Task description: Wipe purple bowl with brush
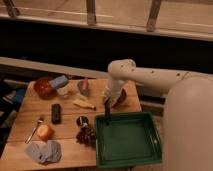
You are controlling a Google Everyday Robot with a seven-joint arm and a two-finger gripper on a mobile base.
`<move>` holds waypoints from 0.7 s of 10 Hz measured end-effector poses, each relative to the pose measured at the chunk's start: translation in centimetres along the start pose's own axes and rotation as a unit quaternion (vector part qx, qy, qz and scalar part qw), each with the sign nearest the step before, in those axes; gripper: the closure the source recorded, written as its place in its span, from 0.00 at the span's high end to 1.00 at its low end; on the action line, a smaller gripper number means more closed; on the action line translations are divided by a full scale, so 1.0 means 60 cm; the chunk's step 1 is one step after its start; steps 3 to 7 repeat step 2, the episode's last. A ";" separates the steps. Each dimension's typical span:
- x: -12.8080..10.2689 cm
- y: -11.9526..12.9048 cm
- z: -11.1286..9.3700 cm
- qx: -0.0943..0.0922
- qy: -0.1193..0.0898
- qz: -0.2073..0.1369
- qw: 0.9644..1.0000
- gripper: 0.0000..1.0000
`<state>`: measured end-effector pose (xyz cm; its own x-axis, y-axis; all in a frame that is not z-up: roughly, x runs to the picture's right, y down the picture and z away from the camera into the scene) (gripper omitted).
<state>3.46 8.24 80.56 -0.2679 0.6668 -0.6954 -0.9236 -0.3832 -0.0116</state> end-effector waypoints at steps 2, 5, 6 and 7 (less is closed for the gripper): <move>-0.001 -0.037 -0.012 0.004 -0.005 0.012 1.000 0.00; -0.001 -0.037 -0.012 0.004 -0.005 0.012 1.000 0.00; -0.001 -0.037 -0.012 0.004 -0.005 0.012 1.000 0.00; -0.001 -0.037 -0.012 0.004 -0.005 0.012 1.000 0.00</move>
